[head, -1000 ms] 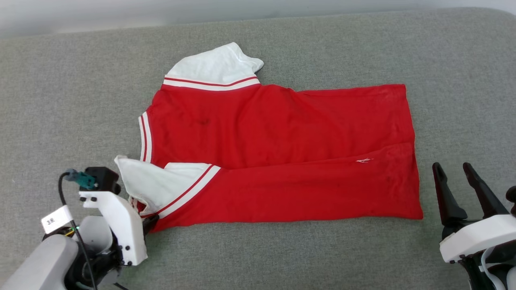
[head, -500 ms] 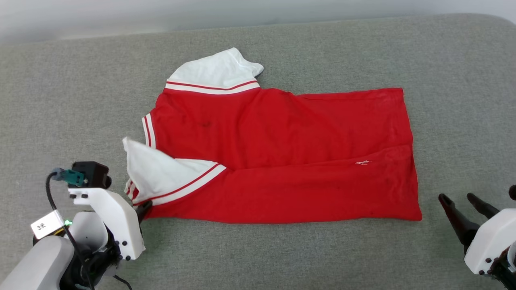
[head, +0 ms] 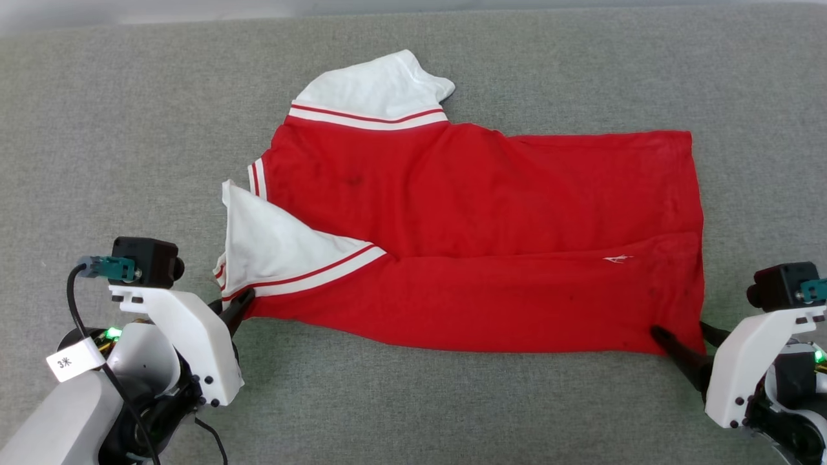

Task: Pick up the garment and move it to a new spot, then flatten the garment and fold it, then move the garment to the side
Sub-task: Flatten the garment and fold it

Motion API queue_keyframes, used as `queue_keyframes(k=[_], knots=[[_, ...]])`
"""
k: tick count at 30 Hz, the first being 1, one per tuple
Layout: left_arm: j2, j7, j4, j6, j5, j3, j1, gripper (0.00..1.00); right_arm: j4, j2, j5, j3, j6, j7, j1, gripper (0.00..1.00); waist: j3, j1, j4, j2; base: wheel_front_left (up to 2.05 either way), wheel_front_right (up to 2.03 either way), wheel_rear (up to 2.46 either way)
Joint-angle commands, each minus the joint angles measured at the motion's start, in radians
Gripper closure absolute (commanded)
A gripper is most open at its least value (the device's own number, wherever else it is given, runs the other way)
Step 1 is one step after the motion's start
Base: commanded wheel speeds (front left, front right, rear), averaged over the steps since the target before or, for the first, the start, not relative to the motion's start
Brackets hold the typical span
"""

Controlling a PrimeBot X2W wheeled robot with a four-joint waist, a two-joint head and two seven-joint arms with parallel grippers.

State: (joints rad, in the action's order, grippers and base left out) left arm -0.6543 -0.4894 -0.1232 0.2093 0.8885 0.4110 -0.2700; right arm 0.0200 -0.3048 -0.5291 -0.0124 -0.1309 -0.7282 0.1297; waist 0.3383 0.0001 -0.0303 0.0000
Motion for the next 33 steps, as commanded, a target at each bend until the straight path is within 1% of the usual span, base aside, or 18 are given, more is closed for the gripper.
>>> queue_keyframes(k=[1,3,4,5,6,7,12,16,21,24,27,33], knots=[[0.002,0.007,-0.003,0.003,-0.005,-0.002,-0.006,1.0,0.026,0.004,-0.008,-0.024,0.0,-0.022,-0.004,0.0,0.005,-0.0001,0.005,0.0,0.0,0.0,0.0],[0.003,0.011,-0.004,0.006,-0.005,-0.003,-0.004,1.0,0.049,0.007,-0.023,-0.053,0.0,-0.045,-0.009,0.0,0.007,-0.0001,0.009,0.0,0.0,0.0,0.0],[0.004,0.013,-0.003,0.007,-0.005,-0.003,-0.001,1.0,0.061,0.005,-0.026,-0.066,-0.001,-0.058,-0.011,0.09,0.007,-0.0001,0.01,0.0,0.0,0.0,0.0],[0.004,0.015,-0.003,0.008,-0.005,-0.004,0.001,1.0,0.068,0.005,-0.034,-0.076,-0.001,-0.064,-0.012,0.69,0.007,-0.0001,0.01,0.0,0.0,0.0,0.0],[0.004,0.017,-0.002,0.009,-0.005,-0.003,0.003,1.0,0.074,0.004,-0.042,-0.083,-0.001,-0.066,-0.007,1.0,0.007,-0.0001,0.011,0.0,0.0,0.0,0.0],[0.005,0.018,-0.002,0.009,-0.006,-0.003,0.006,1.0,0.08,0.0,-0.045,-0.091,-0.001,-0.074,-0.005,1.0,0.006,-0.0001,0.011,0.0,0.0,0.0,0.0],[-0.001,0.02,-0.003,0.008,-0.004,0.003,0.031,1.0,0.068,-0.038,-0.052,-0.096,-0.001,-0.031,0.024,1.0,-0.02,-0.0001,0.01,0.0,0.0,0.0,0.0],[-0.013,0.027,-0.012,0.013,0.004,0.007,0.083,1.0,0.059,-0.062,-0.058,-0.11,0.0,0.009,0.011,1.0,-0.061,-0.0001,0.007,0.0,0.0,0.0,0.0],[-0.028,0.032,-0.031,0.043,0.024,-0.002,0.184,1.0,0.043,-0.082,-0.073,-0.141,0.0,0.063,-0.037,1.0,-0.124,-0.0001,0.007,0.0,0.0,0.0,0.0],[-0.035,0.039,-0.045,0.069,0.041,-0.013,0.259,1.0,0.038,-0.088,-0.079,-0.151,0.0,0.086,-0.086,1.0,-0.163,-0.0001,0.008,0.0,0.0,0.0,0.0],[-0.035,0.048,-0.054,0.092,0.064,-0.023,0.33,1.0,0.035,-0.079,-0.082,-0.15,0.0,0.1,-0.141,1.0,-0.194,-0.0001,0.012,0.0,0.0,0.0,0.0],[-0.05,0.076,-0.085,0.118,0.098,-0.06,0.436,1.0,0.014,-0.057,-0.093,-0.099,0.001,0.121,-0.245,1.0,-0.233,-0.0001,0.023,0.0,0.0,0.0,0.0]])
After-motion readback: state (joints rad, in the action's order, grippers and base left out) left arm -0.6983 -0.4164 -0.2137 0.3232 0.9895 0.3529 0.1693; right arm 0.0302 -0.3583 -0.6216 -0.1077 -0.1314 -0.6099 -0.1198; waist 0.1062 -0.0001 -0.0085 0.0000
